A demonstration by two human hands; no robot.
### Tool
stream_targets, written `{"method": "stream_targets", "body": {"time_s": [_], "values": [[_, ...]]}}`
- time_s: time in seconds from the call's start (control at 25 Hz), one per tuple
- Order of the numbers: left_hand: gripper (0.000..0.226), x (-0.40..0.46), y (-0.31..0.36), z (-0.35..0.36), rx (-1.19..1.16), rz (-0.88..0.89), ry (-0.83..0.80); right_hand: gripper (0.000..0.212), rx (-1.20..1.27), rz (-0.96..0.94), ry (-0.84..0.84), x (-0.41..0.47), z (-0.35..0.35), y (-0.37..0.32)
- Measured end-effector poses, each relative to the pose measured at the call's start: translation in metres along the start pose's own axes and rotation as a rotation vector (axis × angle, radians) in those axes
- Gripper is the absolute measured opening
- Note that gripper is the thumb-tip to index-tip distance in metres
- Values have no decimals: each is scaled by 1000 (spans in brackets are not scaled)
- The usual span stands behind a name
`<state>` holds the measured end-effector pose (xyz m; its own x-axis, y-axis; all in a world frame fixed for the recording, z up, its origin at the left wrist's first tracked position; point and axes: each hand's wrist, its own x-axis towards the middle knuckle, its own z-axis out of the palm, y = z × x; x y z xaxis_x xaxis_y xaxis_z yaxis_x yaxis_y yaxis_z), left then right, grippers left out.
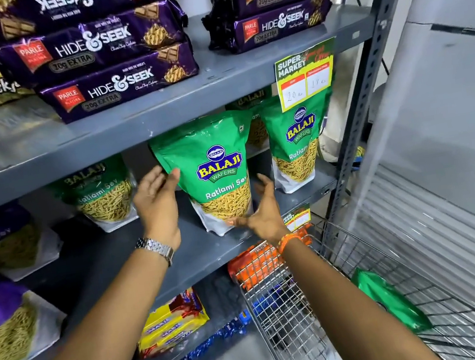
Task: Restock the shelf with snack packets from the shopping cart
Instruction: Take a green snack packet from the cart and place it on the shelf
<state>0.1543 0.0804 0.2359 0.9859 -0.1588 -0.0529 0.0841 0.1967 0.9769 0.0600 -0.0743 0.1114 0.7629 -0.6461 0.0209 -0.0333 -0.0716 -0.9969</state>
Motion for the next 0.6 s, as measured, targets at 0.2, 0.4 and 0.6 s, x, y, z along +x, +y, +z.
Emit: {"method": "stream_targets", "body": {"time_s": [0.2,0.4,0.6], "values": [[38,-80,-79,7,51,-269,98,125,121,155,271,-115,-102,63],[26,-118,-108,-3,68,-445,-39,106,156,239,472,-181,-117,109],[15,-110,-160,24,372,-739,-503,80,187,401,774,-223,-128,173]]}}
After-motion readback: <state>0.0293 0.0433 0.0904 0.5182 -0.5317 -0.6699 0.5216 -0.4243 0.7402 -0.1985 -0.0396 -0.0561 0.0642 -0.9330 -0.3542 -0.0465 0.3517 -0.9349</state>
